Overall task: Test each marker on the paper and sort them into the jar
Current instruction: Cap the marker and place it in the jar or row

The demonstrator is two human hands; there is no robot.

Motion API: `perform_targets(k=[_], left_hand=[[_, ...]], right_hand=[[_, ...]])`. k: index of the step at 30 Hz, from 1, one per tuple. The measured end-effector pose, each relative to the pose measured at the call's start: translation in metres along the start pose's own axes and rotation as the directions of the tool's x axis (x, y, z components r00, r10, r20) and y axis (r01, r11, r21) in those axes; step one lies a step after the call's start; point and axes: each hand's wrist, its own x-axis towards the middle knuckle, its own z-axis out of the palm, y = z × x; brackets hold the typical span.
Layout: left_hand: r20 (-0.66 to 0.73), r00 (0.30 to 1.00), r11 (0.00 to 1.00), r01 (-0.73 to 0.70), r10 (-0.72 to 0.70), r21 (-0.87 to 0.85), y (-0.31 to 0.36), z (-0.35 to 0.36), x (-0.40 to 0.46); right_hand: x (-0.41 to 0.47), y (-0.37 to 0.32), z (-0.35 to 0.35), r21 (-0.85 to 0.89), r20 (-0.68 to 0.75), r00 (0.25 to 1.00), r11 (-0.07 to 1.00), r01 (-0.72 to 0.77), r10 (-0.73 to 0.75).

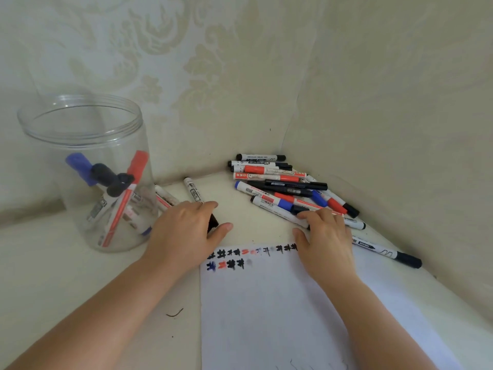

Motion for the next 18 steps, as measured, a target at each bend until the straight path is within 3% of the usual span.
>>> perform_targets(k=[5,9,12,16,18], left_hand=[[0.047,0.998,0.997,0.053,-0.051,-0.047,-0.0005,-0.0014,-0.0028],[0.015,0.994,0.991,0.105,-0.104,-0.080,0.0005,-0.0015,-0.0025],[-0.017,0.998,0.998,0.055,-0.056,-0.024,-0.0033,0.0016,-0.0038],[0.115,0.992,0.999,0.047,-0.046,-0.007,-0.0063,0.0025,-0.0045],[0.113,0.992,0.998,0.053,-0.050,-0.026,-0.0061,0.0019,-0.0045]], right_hand=[[0.0024,-0.0018,0.0022,0.042,-0.033,0.998,0.997,0.060,-0.058],[0.0040,-0.0016,0.0071,-0.121,0.021,1.000,0.992,0.019,-0.017],[0.0057,-0.0006,0.0087,-0.118,-0.036,0.999,0.993,0.002,-0.007],[0.0054,-0.0015,0.0088,-0.125,-0.066,0.996,0.991,0.057,-0.065],[0.0057,-0.0013,0.0080,-0.144,-0.040,0.998,0.988,0.049,-0.055]])
